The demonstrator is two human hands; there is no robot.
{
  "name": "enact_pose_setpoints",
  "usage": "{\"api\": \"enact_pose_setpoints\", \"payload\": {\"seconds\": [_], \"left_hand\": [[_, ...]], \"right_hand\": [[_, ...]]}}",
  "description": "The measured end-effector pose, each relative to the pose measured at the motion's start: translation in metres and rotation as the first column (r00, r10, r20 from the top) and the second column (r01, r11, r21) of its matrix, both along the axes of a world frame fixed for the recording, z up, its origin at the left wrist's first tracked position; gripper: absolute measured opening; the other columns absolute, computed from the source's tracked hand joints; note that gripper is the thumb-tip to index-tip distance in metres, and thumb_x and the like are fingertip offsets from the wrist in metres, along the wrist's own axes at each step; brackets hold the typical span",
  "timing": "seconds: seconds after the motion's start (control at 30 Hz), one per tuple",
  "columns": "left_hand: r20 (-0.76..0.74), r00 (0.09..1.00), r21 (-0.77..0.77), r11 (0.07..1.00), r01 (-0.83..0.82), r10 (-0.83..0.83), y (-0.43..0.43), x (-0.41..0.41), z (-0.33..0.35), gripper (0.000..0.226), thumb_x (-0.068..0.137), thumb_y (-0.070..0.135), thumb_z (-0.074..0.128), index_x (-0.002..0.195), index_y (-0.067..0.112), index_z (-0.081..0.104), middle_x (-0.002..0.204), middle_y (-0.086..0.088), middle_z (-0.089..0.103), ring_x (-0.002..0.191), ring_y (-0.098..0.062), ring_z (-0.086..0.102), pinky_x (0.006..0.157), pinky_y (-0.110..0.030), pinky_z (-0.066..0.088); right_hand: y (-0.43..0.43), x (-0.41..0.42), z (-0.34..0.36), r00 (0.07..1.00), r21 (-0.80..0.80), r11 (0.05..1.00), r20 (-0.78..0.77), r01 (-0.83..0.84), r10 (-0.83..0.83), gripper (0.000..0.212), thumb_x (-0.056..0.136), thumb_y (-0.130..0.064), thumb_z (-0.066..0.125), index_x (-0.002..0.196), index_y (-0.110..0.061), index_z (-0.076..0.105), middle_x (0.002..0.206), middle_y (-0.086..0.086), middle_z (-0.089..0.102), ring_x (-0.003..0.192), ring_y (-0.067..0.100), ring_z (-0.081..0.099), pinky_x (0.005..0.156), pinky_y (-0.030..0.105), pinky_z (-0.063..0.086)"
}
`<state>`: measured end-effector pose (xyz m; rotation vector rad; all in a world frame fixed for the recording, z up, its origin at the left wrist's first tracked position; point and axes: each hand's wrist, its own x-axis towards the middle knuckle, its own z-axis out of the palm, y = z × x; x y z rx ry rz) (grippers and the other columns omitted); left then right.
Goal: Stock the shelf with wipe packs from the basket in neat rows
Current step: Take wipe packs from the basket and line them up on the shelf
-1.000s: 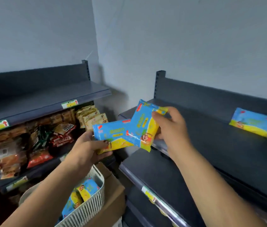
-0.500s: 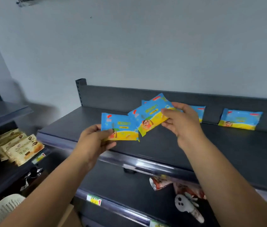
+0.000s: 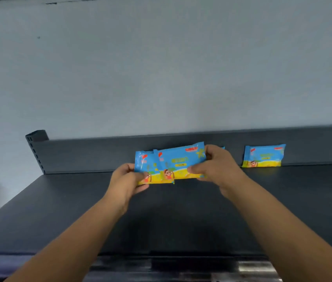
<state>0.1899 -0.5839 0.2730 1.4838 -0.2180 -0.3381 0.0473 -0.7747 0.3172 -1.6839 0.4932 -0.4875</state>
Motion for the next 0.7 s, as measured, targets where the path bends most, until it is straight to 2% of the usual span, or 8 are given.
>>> {"api": "enact_pose_setpoints", "payload": {"seconds": [0.1,0.27,0.43,0.5,0.6,0.63,0.7], "left_hand": [[0.052,0.997,0.053,0.998,0.046,-0.049,-0.012,0.028,-0.007,0.017,0.091,-0.005,0.067,0.104,0.004,0.061,0.103,-0.012,0.074,0.096,-0.027,0.075,0.082,-0.039,0.062],[0.197,0.976,0.186,0.981,0.060,-0.097,-0.022,0.066,-0.020,0.020,0.083,-0.006,0.076,0.093,0.005,0.063,0.094,-0.008,0.078,0.090,-0.025,0.075,0.086,-0.040,0.060],[0.297,0.943,0.277,0.959,0.064,-0.149,-0.026,0.091,-0.031,0.021,0.076,0.002,0.084,0.088,0.011,0.070,0.085,0.001,0.078,0.080,-0.009,0.072,0.073,-0.027,0.055],[0.302,0.941,0.292,0.954,0.061,-0.153,-0.027,0.100,-0.034,0.017,0.078,0.005,0.082,0.090,0.016,0.075,0.087,0.003,0.079,0.082,-0.010,0.074,0.076,-0.029,0.057],[0.299,0.946,0.319,0.948,0.027,-0.128,-0.030,0.109,-0.037,0.014,0.081,0.005,0.078,0.091,0.013,0.072,0.087,-0.001,0.077,0.085,-0.019,0.074,0.074,-0.035,0.058],[0.303,0.947,0.326,0.945,0.006,-0.111,-0.032,0.113,-0.037,0.016,0.080,0.003,0.078,0.090,0.011,0.069,0.087,-0.004,0.076,0.084,-0.021,0.073,0.075,-0.039,0.059],[0.310,0.946,0.326,0.945,-0.014,-0.093,-0.035,0.119,-0.038,0.023,0.077,-0.004,0.078,0.088,0.011,0.064,0.086,-0.008,0.073,0.084,-0.026,0.072,0.075,-0.041,0.059]], "right_hand": [[-0.005,0.020,-0.003,0.998,-0.111,0.994,-0.064,-0.005,-0.003,0.038,0.076,0.006,0.082,0.106,-0.012,0.066,0.102,0.001,0.077,0.096,0.021,0.075,0.087,0.046,0.062],[-0.010,0.050,-0.017,0.991,-0.170,0.985,-0.130,-0.018,-0.004,0.041,0.074,0.006,0.084,0.104,-0.014,0.065,0.103,0.002,0.076,0.096,0.022,0.075,0.080,0.046,0.064],[-0.012,0.069,-0.030,0.983,-0.344,0.938,-0.181,-0.034,-0.030,0.041,0.070,-0.001,0.089,0.096,-0.022,0.065,0.099,-0.005,0.076,0.092,0.012,0.074,0.081,0.040,0.064],[-0.015,0.075,-0.029,0.978,-0.452,0.892,-0.194,-0.025,-0.071,0.037,0.070,-0.007,0.090,0.086,-0.023,0.060,0.090,-0.004,0.075,0.085,0.011,0.073,0.077,0.038,0.063],[-0.017,0.082,-0.029,0.976,-0.539,0.842,-0.196,-0.024,-0.098,0.035,0.076,-0.015,0.088,0.078,-0.022,0.053,0.074,-0.003,0.065,0.066,0.009,0.061,0.060,0.029,0.056],[-0.018,0.085,-0.029,0.975,-0.556,0.831,-0.198,-0.027,-0.101,0.031,0.077,-0.017,0.087,0.079,-0.020,0.056,0.075,-0.005,0.065,0.068,0.011,0.063,0.062,0.029,0.056],[-0.020,0.091,-0.029,0.974,-0.602,0.798,-0.193,-0.022,-0.119,0.027,0.077,-0.023,0.085,0.090,-0.013,0.064,0.085,0.001,0.070,0.080,0.020,0.068,0.072,0.039,0.059]]}}
